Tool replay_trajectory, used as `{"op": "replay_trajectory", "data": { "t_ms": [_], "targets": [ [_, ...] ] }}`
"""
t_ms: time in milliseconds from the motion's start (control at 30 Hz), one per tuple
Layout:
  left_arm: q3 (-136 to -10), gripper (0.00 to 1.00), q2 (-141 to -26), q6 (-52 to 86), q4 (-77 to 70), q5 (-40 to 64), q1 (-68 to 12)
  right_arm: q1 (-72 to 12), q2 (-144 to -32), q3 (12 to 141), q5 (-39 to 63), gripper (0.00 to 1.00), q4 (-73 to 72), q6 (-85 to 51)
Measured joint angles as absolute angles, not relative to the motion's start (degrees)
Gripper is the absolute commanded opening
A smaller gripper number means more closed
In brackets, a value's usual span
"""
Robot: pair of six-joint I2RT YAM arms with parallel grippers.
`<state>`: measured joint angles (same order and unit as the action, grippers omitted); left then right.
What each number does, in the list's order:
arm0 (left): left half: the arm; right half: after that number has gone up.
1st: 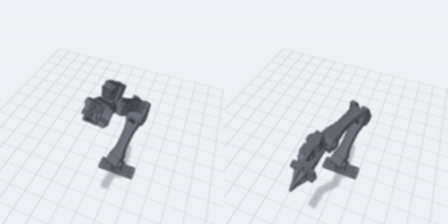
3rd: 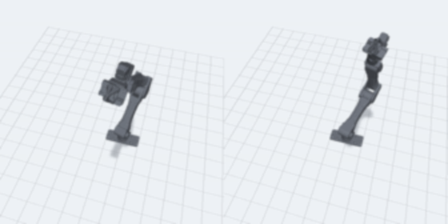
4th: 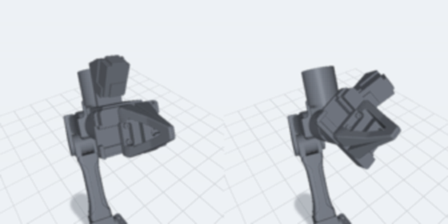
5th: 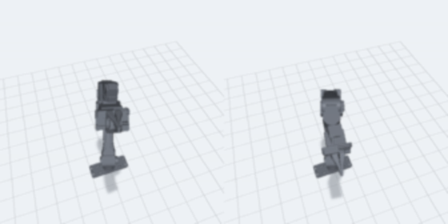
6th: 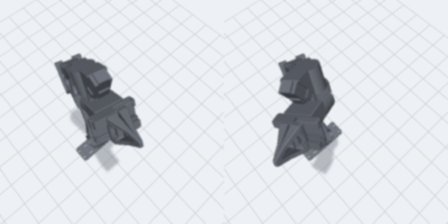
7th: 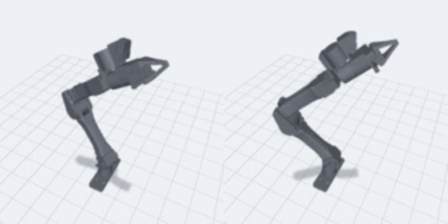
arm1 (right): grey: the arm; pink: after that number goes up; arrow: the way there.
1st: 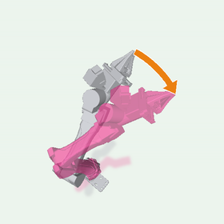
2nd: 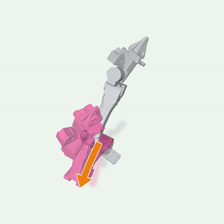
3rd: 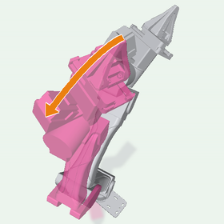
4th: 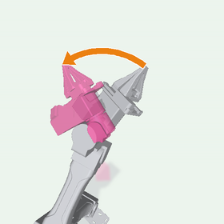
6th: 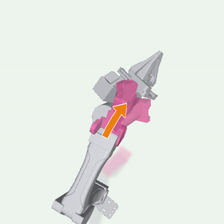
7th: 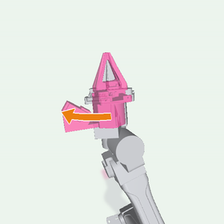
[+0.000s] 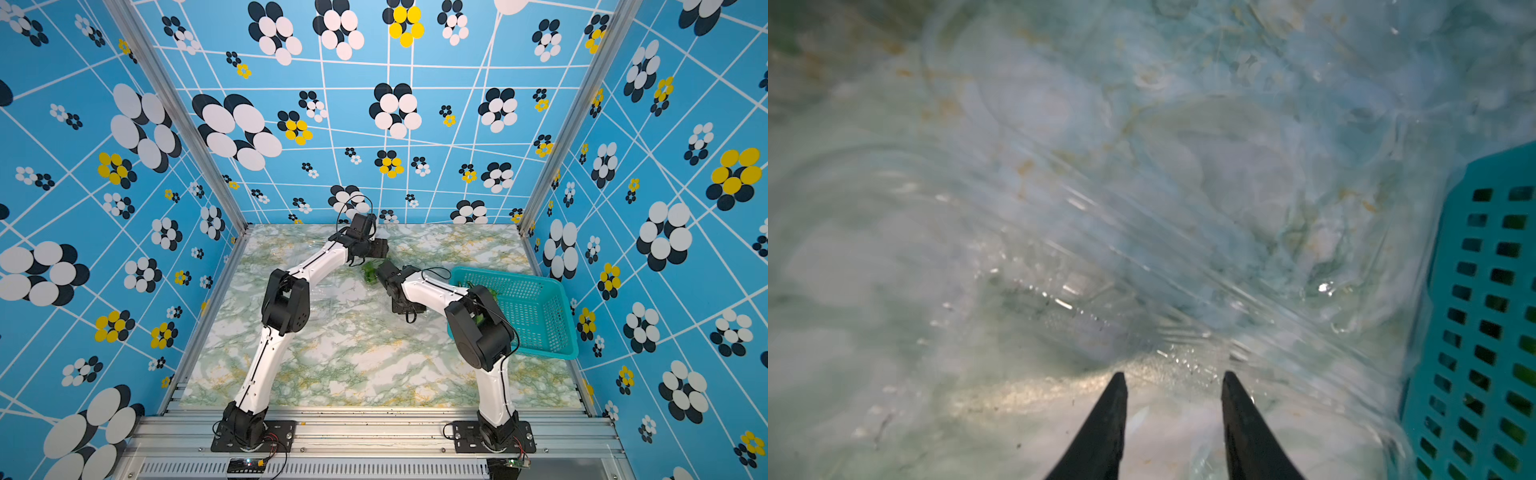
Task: Take small green peppers out of containers
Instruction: Move the packing box to the center of the board.
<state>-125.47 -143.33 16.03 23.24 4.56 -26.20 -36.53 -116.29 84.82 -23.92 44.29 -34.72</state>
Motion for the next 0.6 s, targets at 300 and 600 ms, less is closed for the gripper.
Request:
{"op": "replay_trajectory", "data": {
  "t_ms": [300, 600],
  "targets": [
    [-111.4, 0.77, -135.5, 16.0, 17.8, 8.0, -24.1, -31.5, -122.6, 97.3, -30.4, 0.38, 46.3, -30.5],
    [-105.7, 0.75, -132.9, 15.4, 14.7, 12.4, -22.6, -32.5, -122.6, 97.2, -32.4, 0.38, 45.9, -28.7]
  ]
}}
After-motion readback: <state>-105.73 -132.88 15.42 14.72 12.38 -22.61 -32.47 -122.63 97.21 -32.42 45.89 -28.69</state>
